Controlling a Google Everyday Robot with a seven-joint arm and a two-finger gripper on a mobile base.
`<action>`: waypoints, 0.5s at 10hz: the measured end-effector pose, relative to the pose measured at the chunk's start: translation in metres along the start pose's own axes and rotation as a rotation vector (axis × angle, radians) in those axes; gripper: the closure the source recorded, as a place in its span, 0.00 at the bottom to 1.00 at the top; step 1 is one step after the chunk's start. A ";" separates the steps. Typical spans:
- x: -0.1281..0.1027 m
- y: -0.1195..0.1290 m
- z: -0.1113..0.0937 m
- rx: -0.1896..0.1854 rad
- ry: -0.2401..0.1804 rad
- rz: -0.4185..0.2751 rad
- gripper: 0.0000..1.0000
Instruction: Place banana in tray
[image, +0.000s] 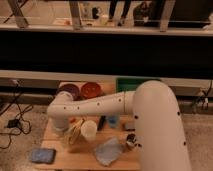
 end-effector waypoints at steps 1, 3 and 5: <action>0.000 0.000 0.000 0.000 0.000 0.000 0.20; 0.000 0.000 0.000 0.000 0.000 0.000 0.20; 0.000 -0.001 -0.001 0.005 0.016 -0.006 0.20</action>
